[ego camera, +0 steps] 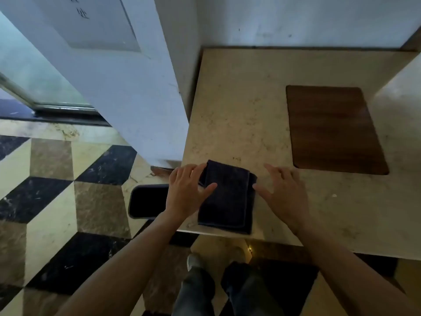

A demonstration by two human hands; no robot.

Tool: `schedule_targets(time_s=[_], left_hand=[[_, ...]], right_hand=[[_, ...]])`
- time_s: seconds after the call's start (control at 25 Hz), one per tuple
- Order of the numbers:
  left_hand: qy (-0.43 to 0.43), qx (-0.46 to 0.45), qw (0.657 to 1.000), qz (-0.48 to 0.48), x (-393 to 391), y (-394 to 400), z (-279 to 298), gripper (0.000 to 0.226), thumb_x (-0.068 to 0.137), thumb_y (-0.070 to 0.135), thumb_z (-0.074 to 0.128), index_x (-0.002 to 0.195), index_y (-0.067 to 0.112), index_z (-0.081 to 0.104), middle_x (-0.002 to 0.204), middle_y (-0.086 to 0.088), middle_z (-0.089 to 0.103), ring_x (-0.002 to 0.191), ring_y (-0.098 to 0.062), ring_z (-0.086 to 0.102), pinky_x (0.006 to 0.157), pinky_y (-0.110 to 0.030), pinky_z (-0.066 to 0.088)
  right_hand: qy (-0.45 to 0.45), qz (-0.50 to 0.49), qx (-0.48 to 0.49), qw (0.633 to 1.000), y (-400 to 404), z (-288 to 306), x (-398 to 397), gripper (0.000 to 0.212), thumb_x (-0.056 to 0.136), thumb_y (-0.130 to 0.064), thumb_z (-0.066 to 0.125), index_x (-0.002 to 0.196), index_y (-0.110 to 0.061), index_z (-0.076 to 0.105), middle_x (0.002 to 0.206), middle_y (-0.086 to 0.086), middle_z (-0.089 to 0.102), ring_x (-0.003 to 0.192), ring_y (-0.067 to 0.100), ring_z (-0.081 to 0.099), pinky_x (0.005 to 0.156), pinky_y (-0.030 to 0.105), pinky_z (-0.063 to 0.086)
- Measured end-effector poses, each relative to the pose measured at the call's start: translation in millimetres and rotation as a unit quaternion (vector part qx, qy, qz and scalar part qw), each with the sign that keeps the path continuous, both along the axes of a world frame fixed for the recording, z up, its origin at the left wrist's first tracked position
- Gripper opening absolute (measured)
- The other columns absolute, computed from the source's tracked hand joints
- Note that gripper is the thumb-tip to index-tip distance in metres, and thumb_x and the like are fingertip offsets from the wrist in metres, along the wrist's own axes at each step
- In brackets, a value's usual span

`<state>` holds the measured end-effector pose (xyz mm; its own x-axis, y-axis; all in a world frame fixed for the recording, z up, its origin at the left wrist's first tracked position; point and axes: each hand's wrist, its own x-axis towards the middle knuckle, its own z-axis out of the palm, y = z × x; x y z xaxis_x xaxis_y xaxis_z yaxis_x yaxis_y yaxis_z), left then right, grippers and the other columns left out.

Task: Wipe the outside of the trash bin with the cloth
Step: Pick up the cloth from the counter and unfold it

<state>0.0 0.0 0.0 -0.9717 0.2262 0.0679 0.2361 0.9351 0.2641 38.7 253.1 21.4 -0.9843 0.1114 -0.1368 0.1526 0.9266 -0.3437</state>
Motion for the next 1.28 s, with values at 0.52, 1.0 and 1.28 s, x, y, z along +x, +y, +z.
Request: schedule_targets(time_s=[0.52, 1.0, 1.28], left_hand=[[-0.156, -0.012, 0.987, -0.022, -76.5, 11.2, -43.0, 0.043, 0.083, 0.044, 0.052, 0.121, 0.023, 0.053, 0.115, 0.0, 0.059, 0.116, -0.025, 0.046, 0.101, -0.039, 0.028], [-0.177, 0.362, 0.915, 0.006, -41.9, -20.0, 23.5, 0.012, 0.086, 0.016, 0.061, 0.095, 0.022, 0.057, 0.098, 0.001, 0.056, 0.089, -0.011, 0.057, 0.08, -0.023, 0.046], [-0.078, 0.417, 0.905, -0.022, -19.2, -51.9, 109.3, 0.011, 0.093, 0.015, 0.049, 0.102, 0.021, 0.048, 0.095, 0.003, 0.065, 0.088, -0.013, 0.065, 0.07, -0.006, 0.047]], right_hand=[[-0.081, 0.005, 0.027, 0.996, -25.5, -54.1, -52.5, 0.033, 0.093, -0.04, 0.054, 0.124, -0.027, 0.055, 0.122, 0.001, 0.057, 0.117, 0.028, 0.046, 0.092, 0.043, 0.04], [0.015, -0.062, -0.203, 0.977, -43.5, 13.1, -23.4, 0.01, 0.092, -0.024, 0.06, 0.097, -0.026, 0.051, 0.101, -0.007, 0.06, 0.092, 0.015, 0.06, 0.067, 0.025, 0.046], [0.181, -0.033, -0.193, 0.964, -84.2, 108.5, 4.5, 0.011, 0.094, -0.026, 0.057, 0.098, -0.03, 0.048, 0.09, -0.004, 0.066, 0.081, 0.021, 0.065, 0.069, 0.046, 0.055]])
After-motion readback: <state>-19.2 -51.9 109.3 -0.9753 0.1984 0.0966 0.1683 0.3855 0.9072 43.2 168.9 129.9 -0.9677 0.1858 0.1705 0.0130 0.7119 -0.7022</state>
